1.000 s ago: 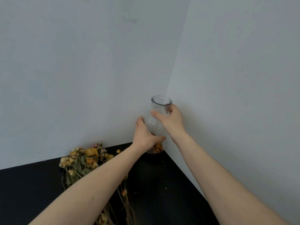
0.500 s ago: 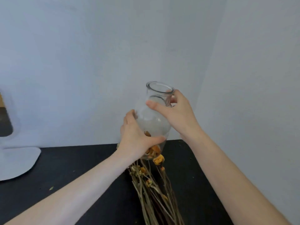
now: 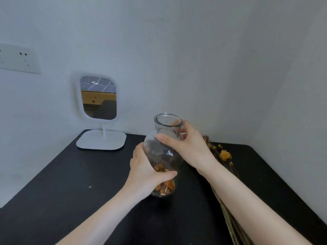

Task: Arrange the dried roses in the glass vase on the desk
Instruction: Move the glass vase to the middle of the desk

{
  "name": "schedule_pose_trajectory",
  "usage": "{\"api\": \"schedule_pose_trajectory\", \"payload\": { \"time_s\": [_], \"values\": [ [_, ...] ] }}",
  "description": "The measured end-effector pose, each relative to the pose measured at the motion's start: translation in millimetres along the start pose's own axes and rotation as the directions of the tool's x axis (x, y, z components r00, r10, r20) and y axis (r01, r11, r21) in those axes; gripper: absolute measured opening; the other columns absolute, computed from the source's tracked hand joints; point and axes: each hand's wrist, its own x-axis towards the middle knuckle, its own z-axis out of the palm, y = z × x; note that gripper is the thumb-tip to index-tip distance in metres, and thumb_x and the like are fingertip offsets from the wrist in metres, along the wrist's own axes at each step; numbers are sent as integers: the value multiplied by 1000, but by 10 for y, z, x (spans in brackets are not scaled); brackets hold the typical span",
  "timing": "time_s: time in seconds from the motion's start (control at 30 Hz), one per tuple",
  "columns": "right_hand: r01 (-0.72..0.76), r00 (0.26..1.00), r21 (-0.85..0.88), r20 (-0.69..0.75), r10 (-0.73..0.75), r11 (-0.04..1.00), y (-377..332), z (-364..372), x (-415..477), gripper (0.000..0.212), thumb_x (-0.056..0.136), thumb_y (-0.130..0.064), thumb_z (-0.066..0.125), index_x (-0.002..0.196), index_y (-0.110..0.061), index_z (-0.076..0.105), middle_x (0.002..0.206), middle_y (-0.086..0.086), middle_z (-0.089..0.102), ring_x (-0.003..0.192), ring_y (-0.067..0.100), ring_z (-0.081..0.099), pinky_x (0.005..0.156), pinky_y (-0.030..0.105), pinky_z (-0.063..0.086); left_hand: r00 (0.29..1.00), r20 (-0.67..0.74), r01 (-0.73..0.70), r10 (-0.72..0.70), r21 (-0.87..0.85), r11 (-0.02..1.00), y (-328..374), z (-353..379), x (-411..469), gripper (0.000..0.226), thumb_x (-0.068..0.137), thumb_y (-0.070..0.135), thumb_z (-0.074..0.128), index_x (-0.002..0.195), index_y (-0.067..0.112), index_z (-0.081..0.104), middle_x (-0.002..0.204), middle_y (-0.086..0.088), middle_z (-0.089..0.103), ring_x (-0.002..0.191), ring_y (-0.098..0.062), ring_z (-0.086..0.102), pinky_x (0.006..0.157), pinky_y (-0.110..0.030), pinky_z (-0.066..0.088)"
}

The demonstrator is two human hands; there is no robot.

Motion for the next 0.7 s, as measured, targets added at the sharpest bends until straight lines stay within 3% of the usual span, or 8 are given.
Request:
{"api": "schedule_pose_trajectory", "payload": {
  "time_s": [0.07,0.17,0.27,0.7],
  "values": [
    [-5,1000,-13,15,5,1000,16,39,-46,56,68,-49,72,114,-22,56,104,-9,62,95,4,55,76,17,44,1000,9,9,-9,-4,1000,-54,-15,-50,89,47,35,87,115,34,29,121,7,41,119,-16,41,98,-41,44],
    [-26,999,-38,23,27,999,67,55,-112,59,67,-52,69,115,-23,55,111,-5,60,105,12,54,91,32,47,999,33,18,-18,-17,1000,-106,5,-90,95,45,39,86,120,34,27,125,7,40,122,-16,41,100,-42,44],
    [-32,999,-58,23,33,998,109,49,-156,58,67,-51,68,115,-22,55,112,-4,61,109,15,53,96,42,45,997,75,28,-26,-22,999,-135,39,-97,95,47,38,86,120,34,26,128,5,41,123,-17,41,101,-44,43],
    [-54,998,-122,16,56,991,266,43,-72,52,74,-47,67,118,-23,52,117,-4,57,112,15,48,99,42,43,990,137,24,-21,-17,1000,-224,100,52,104,52,32,87,135,29,24,132,6,37,125,-18,39,102,-44,43]
  ]
}}
